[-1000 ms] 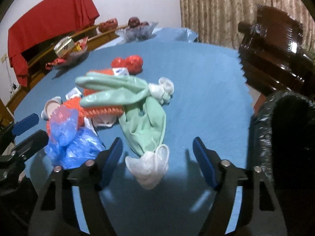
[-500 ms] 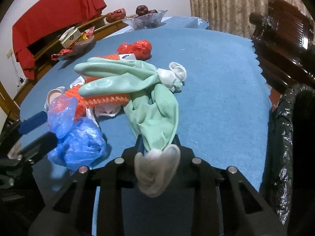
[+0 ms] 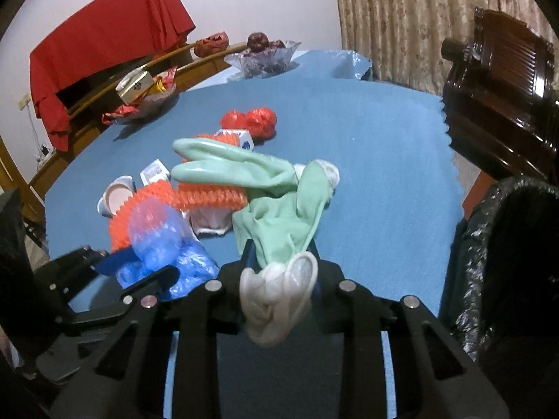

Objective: Collect trash
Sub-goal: 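Grasp the blue plastic bag with the left gripper while the right gripper grasps the green glove, then carry the blue bag and green glove over the bin and release both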

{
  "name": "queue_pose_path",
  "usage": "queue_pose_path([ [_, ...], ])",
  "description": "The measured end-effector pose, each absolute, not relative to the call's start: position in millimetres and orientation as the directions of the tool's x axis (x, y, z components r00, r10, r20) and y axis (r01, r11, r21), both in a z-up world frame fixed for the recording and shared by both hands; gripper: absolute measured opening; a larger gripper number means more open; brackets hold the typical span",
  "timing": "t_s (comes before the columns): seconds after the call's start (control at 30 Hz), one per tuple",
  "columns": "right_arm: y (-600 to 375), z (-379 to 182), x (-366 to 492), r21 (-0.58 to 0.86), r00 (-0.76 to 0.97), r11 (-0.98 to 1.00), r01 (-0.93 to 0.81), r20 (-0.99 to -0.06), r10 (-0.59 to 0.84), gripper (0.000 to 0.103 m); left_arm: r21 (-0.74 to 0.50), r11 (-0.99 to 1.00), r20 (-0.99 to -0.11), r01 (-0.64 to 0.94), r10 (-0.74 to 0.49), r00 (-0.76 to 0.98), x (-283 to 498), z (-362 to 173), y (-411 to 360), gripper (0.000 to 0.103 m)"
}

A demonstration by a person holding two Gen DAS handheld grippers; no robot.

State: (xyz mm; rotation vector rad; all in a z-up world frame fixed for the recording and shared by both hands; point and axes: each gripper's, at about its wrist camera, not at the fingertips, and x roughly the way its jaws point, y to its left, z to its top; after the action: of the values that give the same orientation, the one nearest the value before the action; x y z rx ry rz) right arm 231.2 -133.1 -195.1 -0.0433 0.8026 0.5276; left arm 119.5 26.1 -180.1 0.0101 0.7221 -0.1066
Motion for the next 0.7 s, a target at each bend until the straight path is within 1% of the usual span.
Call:
queue_pose_path([
  [0.07, -134, -189, 230, 0.162, 0.578, 0.868, -0.47, -0.686, 0.441, 0.027, -0.037, 0.992, -0.658, 0.118, -0.113, 0.744, 119, -177, 24, 0.017],
  [0.17, -135, -179, 225, 0.157, 0.59, 0.865, -0.477, -0.672, 0.448, 0.027, -0.065, 0.989, -0.653, 0.131, -0.141, 0.744, 119, -169, 25, 0.008],
  [0.43, -146, -145, 211, 0.16, 0.639, 0.863, -0.48, -0.61, 0.469, 0.027, -0.101, 0.982, -0.581, 0.16, -0.189, 0.791, 111, -130, 22, 0.007],
  [0.7, -165, -112, 198, 0.153, 0.695, 0.875, -0.46, -0.55, 0.462, 0.027, -0.105, 0.98, -0.53, 0.172, -0.201, 0.824, 109, -100, 14, 0.007],
])
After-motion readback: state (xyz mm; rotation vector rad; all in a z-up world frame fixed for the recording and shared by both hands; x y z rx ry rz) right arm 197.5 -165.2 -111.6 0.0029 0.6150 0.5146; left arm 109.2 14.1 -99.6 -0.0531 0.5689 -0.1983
